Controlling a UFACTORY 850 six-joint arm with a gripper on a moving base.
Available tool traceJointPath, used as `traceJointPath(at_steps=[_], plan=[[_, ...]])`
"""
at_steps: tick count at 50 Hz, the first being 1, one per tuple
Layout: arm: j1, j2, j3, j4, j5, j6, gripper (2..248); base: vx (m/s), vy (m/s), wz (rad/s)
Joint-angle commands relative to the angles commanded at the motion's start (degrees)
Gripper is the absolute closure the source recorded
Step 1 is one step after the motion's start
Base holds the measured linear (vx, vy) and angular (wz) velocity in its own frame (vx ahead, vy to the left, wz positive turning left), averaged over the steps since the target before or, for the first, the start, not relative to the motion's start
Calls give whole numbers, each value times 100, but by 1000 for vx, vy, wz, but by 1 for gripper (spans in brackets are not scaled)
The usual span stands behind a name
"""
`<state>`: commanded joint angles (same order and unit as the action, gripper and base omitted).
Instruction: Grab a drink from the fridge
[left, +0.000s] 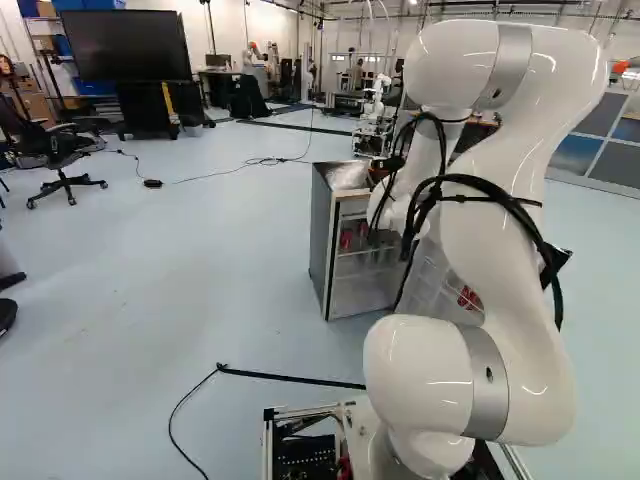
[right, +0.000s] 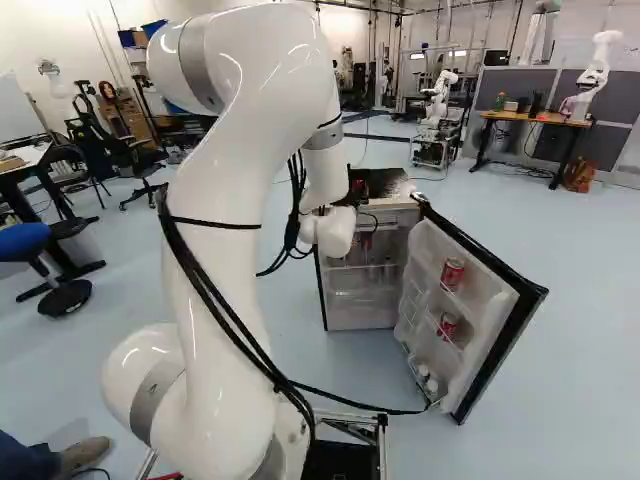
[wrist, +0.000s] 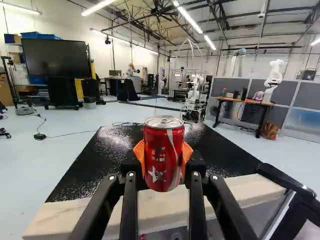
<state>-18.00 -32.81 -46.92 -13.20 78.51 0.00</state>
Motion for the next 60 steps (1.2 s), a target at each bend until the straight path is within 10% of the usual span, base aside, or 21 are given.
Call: traceJointPath(at_steps=[39, 60], plan=[[79, -590, -620, 0, 0, 0, 158, 0, 0, 0], [79, -590, -620, 0, 0, 0, 30, 0, 0, 0]])
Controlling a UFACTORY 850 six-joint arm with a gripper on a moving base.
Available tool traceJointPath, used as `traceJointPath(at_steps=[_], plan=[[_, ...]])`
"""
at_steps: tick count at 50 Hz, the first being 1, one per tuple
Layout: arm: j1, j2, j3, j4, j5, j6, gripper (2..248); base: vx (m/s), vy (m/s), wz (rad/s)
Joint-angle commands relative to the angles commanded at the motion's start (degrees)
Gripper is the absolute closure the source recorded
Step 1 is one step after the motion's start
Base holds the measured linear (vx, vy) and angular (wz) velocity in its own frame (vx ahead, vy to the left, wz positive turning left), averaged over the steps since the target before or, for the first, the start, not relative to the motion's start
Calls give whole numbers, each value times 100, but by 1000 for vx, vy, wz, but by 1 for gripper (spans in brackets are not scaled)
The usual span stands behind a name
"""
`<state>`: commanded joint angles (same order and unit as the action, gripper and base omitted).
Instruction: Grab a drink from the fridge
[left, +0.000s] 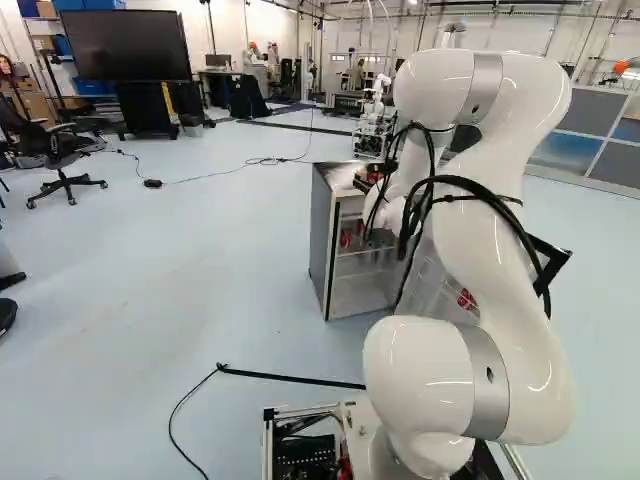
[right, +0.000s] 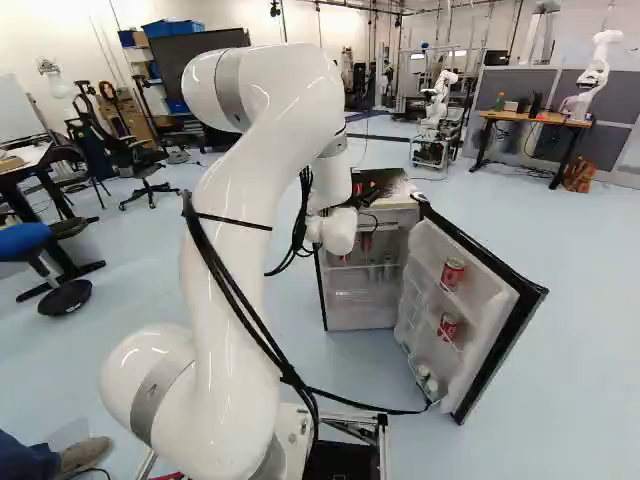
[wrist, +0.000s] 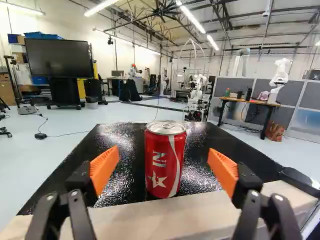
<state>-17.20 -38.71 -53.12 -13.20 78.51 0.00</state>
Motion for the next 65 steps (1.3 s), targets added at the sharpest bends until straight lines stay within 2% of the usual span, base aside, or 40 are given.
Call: traceJointPath(at_steps=[1, 9, 23, 42, 65], plan=[[0, 0, 0, 0, 0, 0, 3, 0, 0, 0], [-7, 79, 113, 0, 0, 0, 3, 0, 0, 0], [-13, 418, 595, 0, 0, 0, 3, 0, 0, 0], [-45, 1100, 1285, 0, 0, 0, 3, 0, 0, 0], [-345, 1834, 1863, 0, -88, 0, 3, 0, 0, 0]])
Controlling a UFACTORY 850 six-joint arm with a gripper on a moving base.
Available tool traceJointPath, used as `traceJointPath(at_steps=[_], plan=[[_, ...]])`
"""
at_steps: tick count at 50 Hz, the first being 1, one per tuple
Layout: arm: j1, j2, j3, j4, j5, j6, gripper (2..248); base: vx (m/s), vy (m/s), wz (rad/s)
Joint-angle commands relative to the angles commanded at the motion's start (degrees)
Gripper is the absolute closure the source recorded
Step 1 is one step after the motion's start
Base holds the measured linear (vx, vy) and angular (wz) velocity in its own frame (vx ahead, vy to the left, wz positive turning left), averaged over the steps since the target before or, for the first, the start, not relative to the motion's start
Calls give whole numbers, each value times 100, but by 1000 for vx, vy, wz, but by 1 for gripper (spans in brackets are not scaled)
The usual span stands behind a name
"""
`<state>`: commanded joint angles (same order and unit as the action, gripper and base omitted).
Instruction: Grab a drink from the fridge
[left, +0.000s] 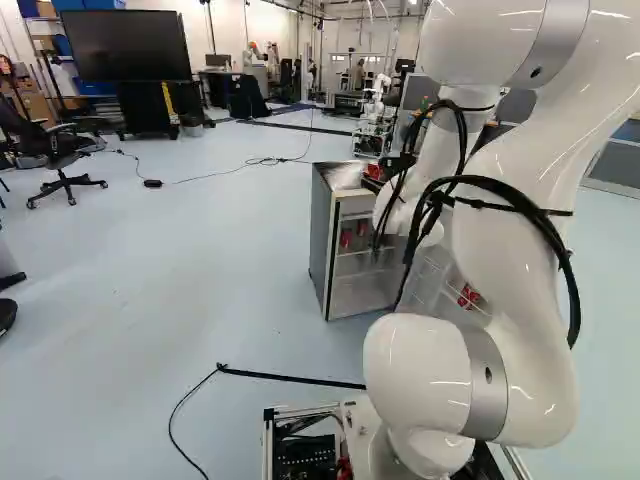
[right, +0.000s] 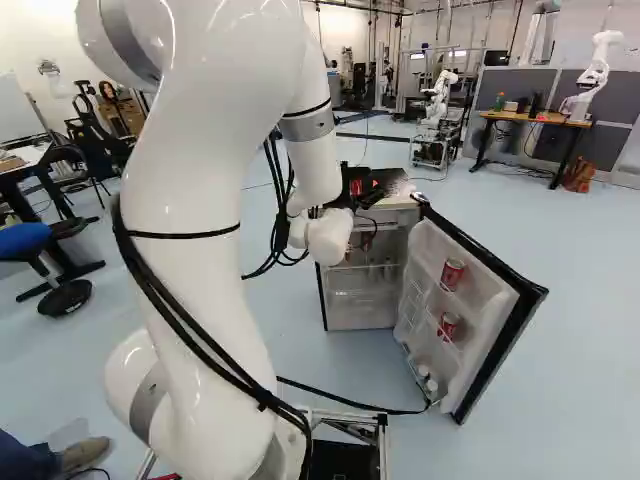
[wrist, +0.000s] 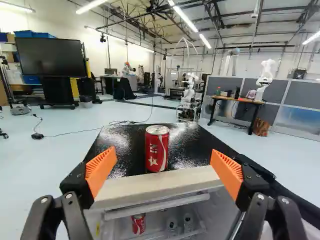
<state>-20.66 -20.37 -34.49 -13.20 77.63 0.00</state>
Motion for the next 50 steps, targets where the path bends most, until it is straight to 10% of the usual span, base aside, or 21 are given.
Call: traceJointPath(at_steps=[50], plan=[[-960, 845, 236, 129, -455, 0, 3, 0, 0, 0]])
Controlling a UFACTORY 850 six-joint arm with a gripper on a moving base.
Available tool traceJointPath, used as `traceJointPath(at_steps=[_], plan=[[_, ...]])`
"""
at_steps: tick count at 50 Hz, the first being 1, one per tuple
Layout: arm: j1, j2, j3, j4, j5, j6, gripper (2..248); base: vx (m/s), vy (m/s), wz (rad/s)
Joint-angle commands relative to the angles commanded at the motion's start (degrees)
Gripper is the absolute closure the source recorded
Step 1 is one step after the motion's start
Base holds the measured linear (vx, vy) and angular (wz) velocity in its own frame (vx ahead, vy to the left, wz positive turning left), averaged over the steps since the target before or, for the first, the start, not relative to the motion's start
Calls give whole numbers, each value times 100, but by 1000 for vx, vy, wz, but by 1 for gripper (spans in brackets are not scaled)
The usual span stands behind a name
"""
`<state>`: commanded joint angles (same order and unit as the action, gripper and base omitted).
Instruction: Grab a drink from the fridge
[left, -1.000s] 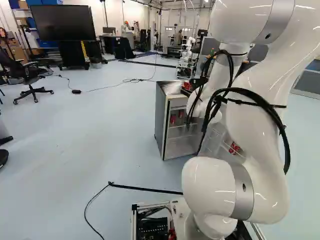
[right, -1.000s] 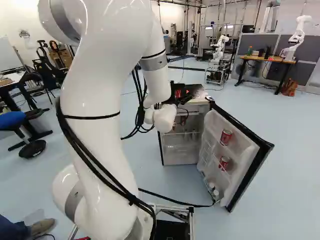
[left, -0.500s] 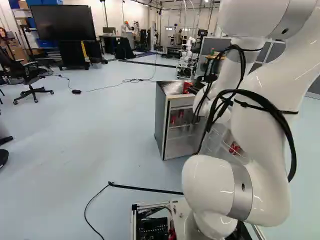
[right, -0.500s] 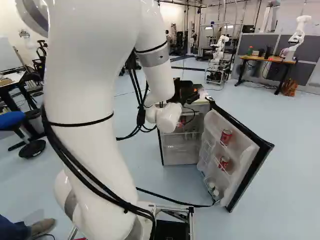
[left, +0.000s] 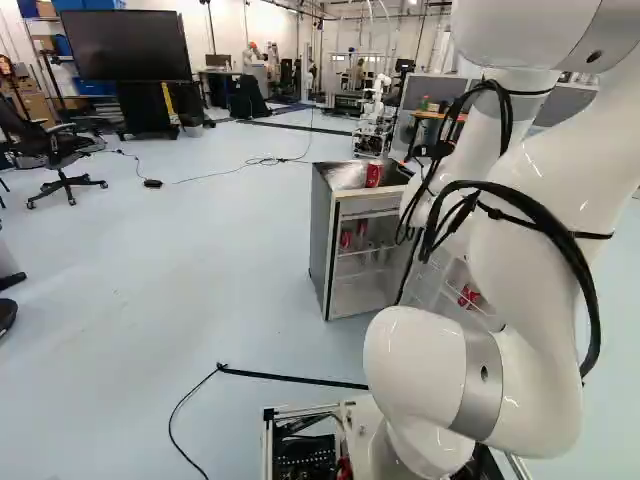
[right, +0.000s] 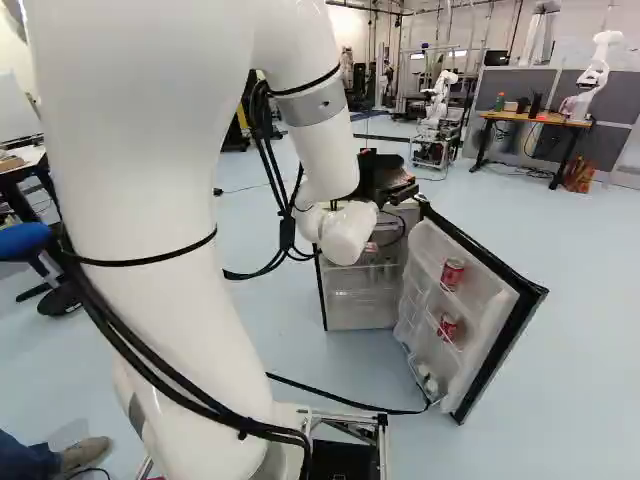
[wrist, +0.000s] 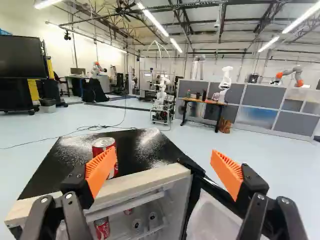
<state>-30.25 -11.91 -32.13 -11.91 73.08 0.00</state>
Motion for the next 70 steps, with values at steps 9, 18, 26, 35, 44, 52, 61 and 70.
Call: traceJointPath(at_steps=[9, 18, 26, 35, 44, 52, 61, 70], plan=[[-143, 3, -130, 38, -94, 0, 3, 0, 0, 0], [-279, -15, -283, 82, -199, 0, 3, 0, 0, 0], [-396, -41, -428, 125, -335, 0, 3, 0, 0, 0], [-523, -79, -600, 184, -531, 0, 3, 0, 0, 0], [-647, -125, -779, 246, -762, 0, 3, 0, 0, 0], [-754, -172, -945, 300, -1015, 0, 3, 0, 0, 0], [-873, -232, -1141, 366, -1352, 0, 3, 0, 0, 0], [-983, -295, -1333, 477, -1679, 0, 3, 0, 0, 0]])
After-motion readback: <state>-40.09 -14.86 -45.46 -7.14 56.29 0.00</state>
